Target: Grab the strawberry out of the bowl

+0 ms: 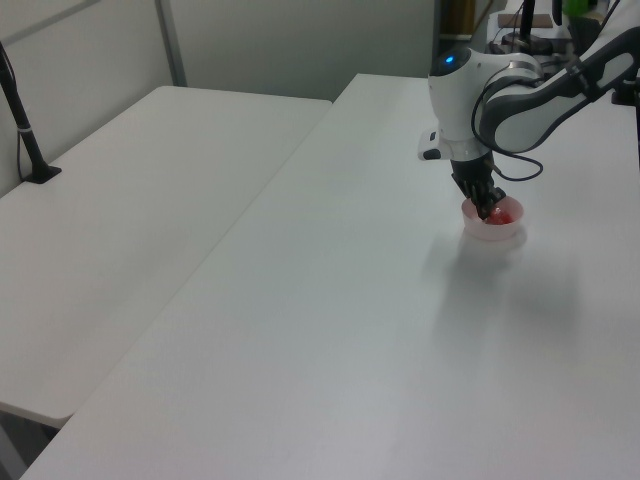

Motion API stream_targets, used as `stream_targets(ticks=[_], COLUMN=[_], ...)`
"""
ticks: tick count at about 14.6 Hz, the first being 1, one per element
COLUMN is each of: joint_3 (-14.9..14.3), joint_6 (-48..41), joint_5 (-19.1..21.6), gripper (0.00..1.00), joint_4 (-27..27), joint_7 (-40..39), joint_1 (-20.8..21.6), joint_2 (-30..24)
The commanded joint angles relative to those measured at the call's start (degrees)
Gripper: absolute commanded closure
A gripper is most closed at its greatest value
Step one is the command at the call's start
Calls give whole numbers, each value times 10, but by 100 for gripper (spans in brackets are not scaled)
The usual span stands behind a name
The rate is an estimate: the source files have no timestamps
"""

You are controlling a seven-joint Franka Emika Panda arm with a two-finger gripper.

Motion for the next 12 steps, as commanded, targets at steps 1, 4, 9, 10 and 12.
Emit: stream_targets(ticks=[1, 4, 9, 10, 12], joint_3=[-14, -18, -24, -25, -26], joint_6=[0, -10, -42, -41, -40], joint_5=[12, 39, 59, 58, 53], gripper=[100, 100, 38, 41, 49], joint_4=[-4, 12, 41, 40, 40], joint_7=[5, 10, 24, 21, 2], joint_1=[15, 15, 13, 13, 10], joint_2=[-12, -23, -22, -21, -19])
